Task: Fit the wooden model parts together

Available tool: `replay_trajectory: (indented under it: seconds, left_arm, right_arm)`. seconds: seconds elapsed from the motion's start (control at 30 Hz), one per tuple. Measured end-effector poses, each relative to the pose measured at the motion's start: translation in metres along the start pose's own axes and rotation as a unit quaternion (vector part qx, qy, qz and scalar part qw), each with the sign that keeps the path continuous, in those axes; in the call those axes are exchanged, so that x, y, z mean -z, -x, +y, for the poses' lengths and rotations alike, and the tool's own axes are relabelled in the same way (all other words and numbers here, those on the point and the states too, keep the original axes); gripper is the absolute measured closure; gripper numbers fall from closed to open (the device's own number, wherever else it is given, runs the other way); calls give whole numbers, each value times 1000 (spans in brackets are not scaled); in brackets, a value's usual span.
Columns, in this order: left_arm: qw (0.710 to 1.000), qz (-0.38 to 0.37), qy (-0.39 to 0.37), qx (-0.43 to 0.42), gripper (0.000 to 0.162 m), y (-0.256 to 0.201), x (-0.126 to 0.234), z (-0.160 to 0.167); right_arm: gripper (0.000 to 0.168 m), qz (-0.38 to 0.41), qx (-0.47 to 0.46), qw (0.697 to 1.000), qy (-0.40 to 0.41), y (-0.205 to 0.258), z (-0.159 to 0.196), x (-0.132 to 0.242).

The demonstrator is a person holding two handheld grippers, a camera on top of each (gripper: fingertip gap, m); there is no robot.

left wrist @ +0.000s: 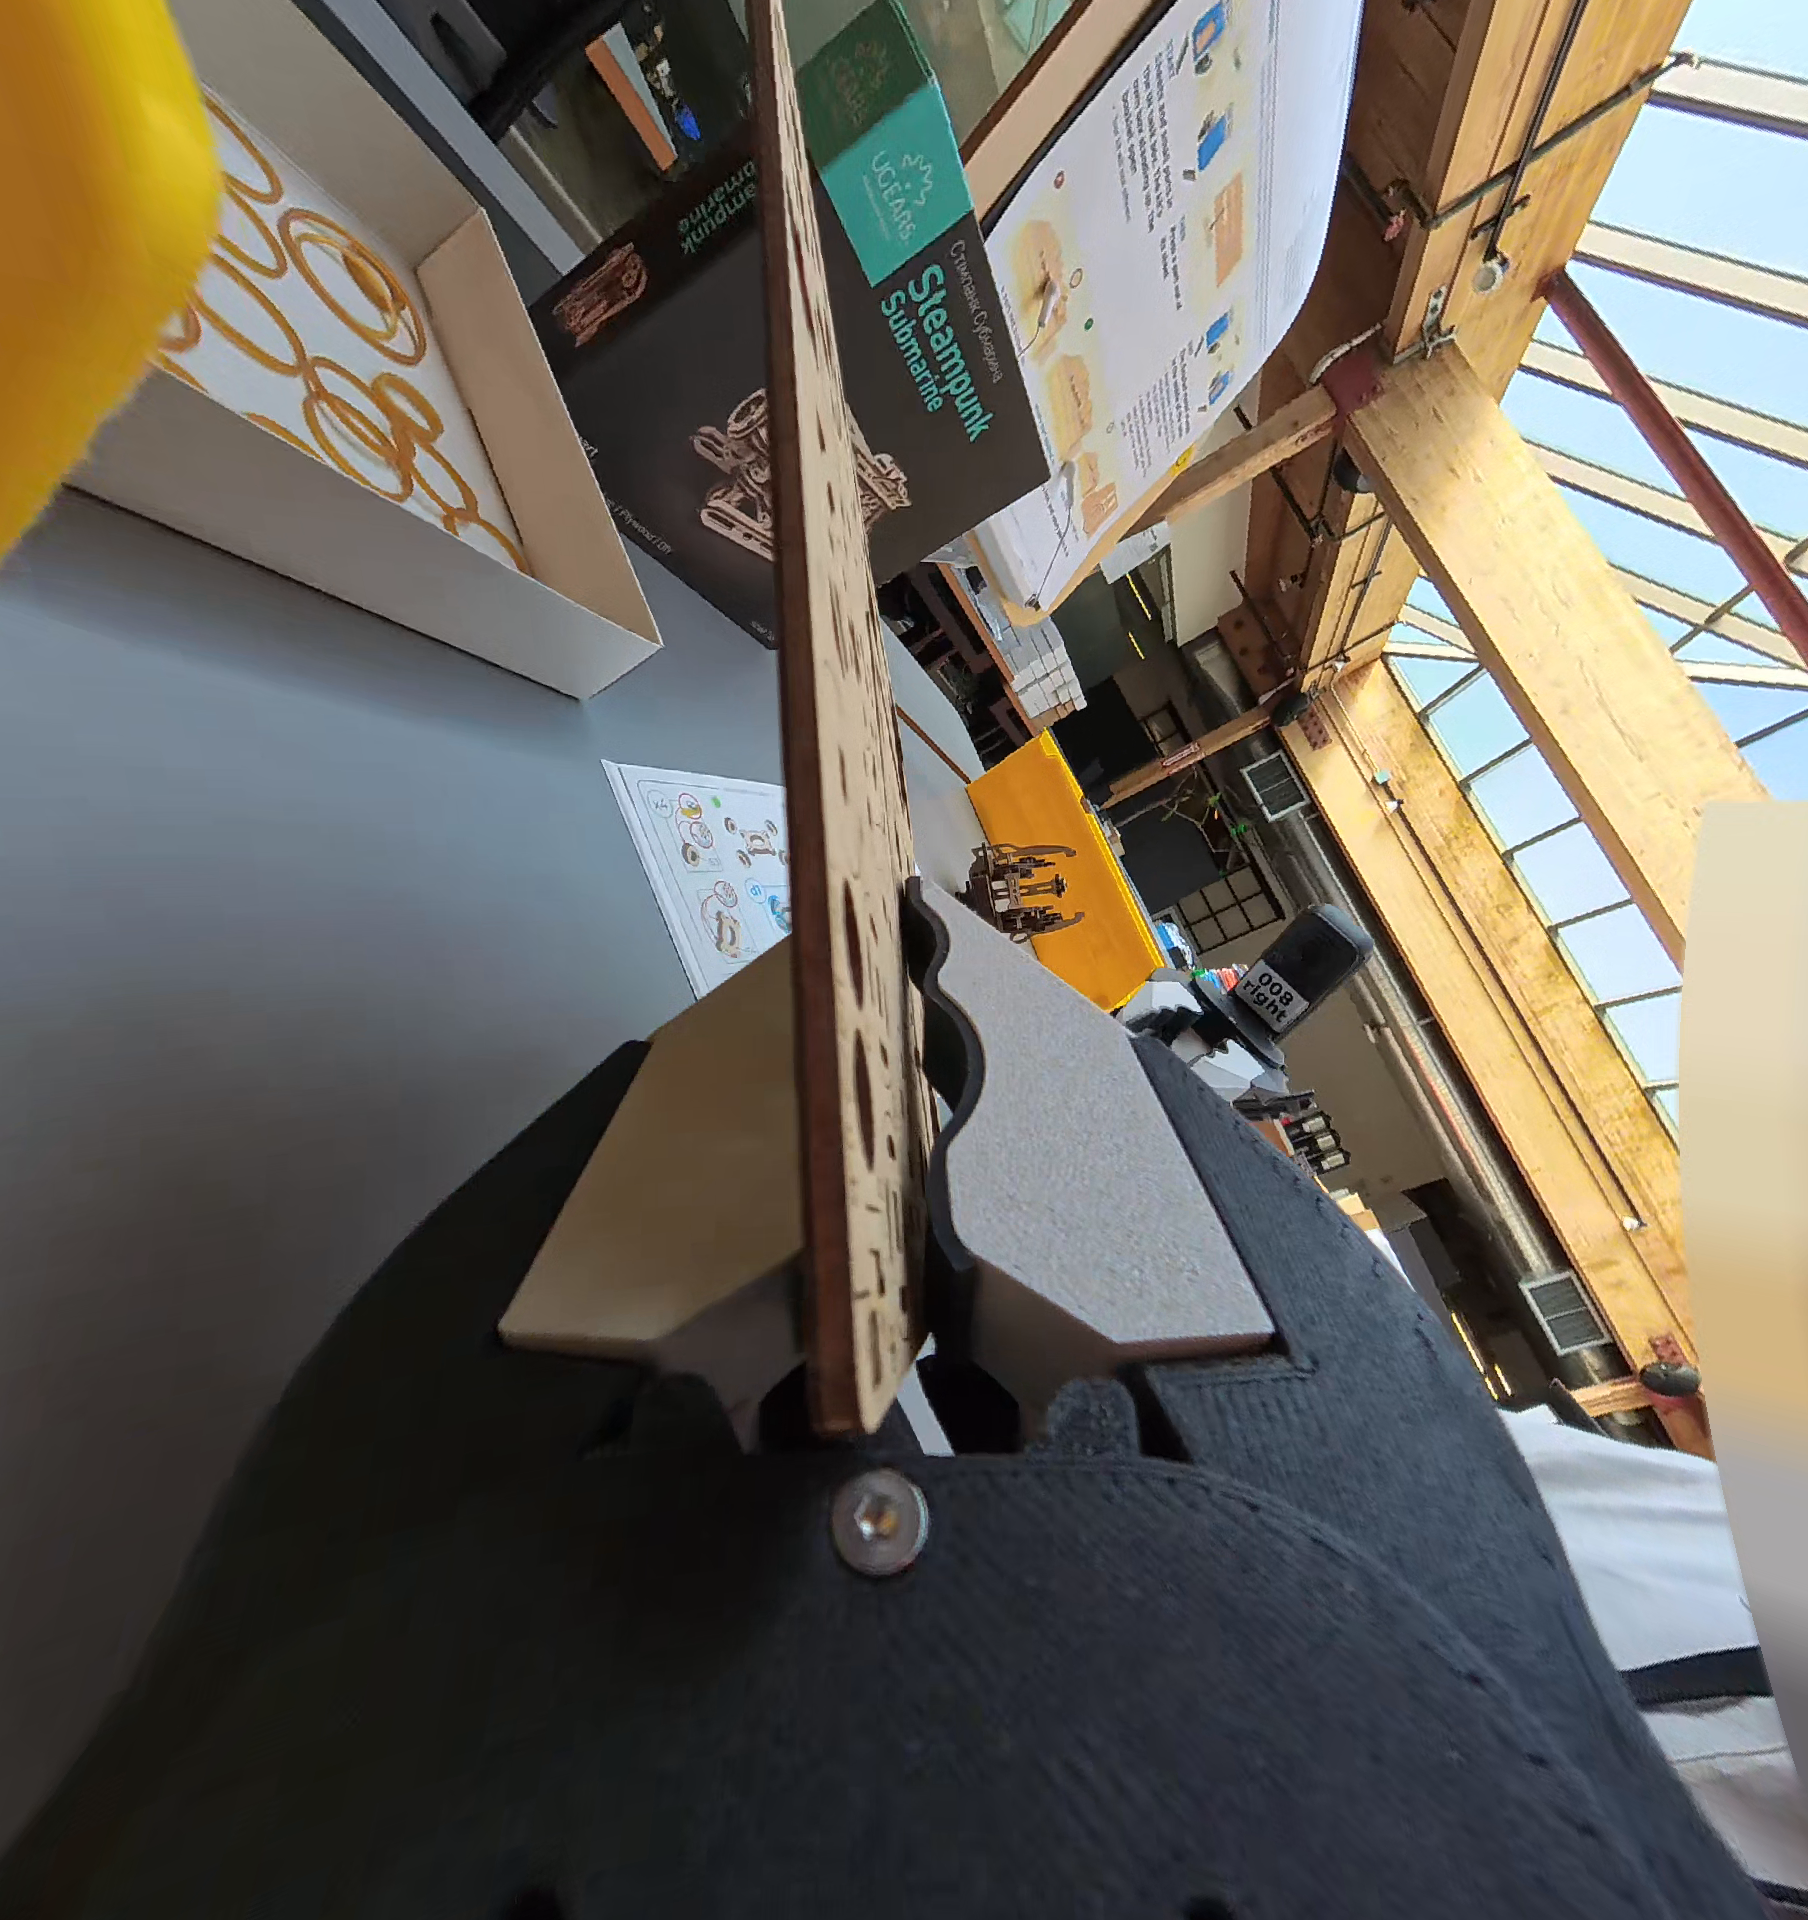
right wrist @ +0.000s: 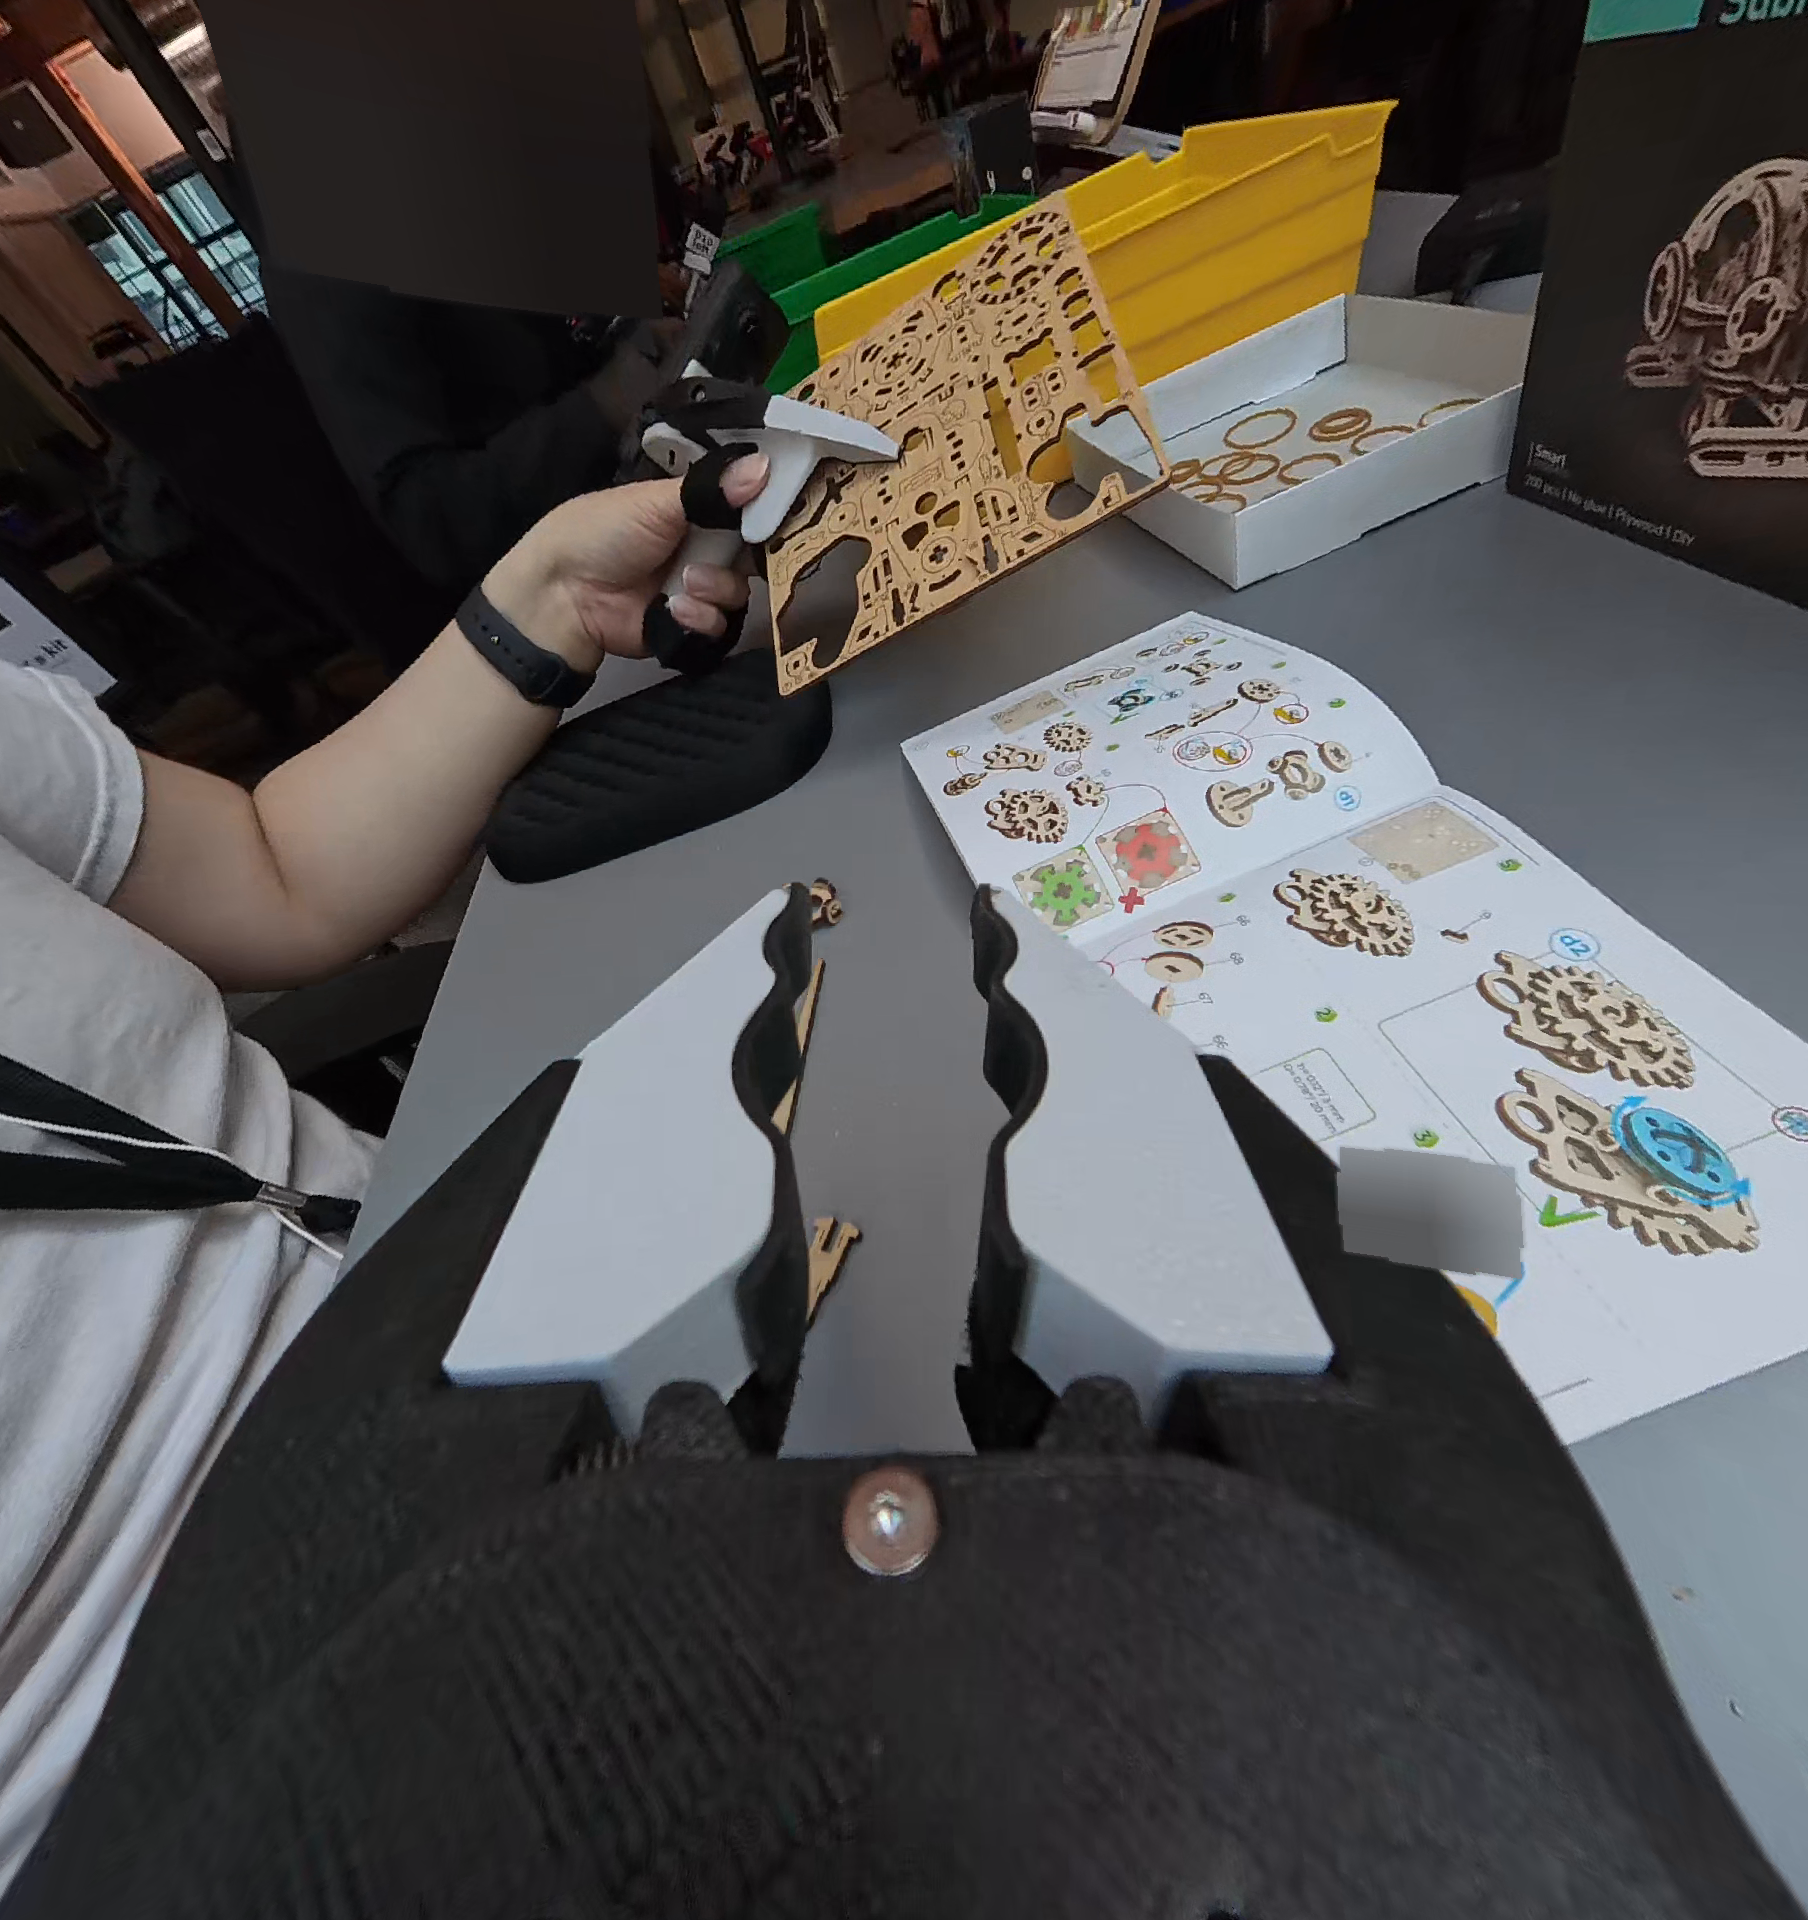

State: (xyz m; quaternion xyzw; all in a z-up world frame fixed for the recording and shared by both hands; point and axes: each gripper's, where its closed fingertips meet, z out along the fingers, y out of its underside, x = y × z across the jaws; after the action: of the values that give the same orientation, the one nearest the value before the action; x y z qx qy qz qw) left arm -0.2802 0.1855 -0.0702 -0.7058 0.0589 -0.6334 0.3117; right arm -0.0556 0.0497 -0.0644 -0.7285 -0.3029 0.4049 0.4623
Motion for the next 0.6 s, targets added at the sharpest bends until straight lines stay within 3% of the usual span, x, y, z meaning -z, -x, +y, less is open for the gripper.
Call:
replay_trajectory:
  seconds: [0.13,0.3,0.43,0.5,0.57,0.6]
  left_arm:
    - [999,21,-41,-4,160,-20,-3,1]
    - [993,85,-73,-22,160,-69,-32,-10]
    - [990,105,-70,-60,160,-100,-52,-22]
    - [989,115,-61,-74,161,-112,-58,-24]
    - [986,126,-52,-91,159,-122,-65,-25]
    - [984,140,-48,-102,155,-128,-68,-25]
  right_arm:
    - [139,-16,-69,997,-12,4,-27,-36]
    - [130,-75,-198,977,-16,-11,-79,-104]
    - [127,-110,-210,971,-40,-17,-112,-132]
    - [139,-146,-210,964,-65,-8,-126,-132]
    - [165,-174,-210,959,-80,-4,-135,-126]
    - [168,-190,-221,952,-90,-2,-140,-121]
